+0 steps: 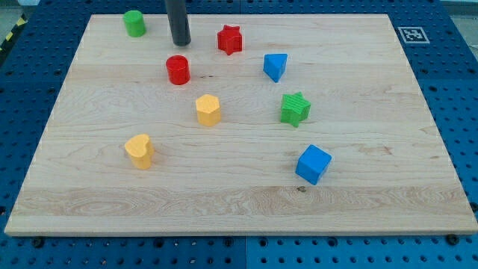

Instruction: Push red star closer to yellow hexagon

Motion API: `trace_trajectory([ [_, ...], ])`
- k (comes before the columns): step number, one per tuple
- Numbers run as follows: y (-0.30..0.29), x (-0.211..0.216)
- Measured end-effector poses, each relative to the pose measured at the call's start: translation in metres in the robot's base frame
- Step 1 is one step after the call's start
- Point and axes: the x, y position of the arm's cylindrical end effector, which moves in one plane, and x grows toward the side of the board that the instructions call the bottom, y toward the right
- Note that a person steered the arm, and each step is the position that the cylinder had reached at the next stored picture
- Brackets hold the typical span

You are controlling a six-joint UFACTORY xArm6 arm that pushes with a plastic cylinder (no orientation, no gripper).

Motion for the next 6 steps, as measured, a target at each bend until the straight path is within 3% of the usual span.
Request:
trace_trajectory([
  [1, 0.048, -0.022],
  [3, 0.114, -0.009],
  [6, 0.077, 0.015],
])
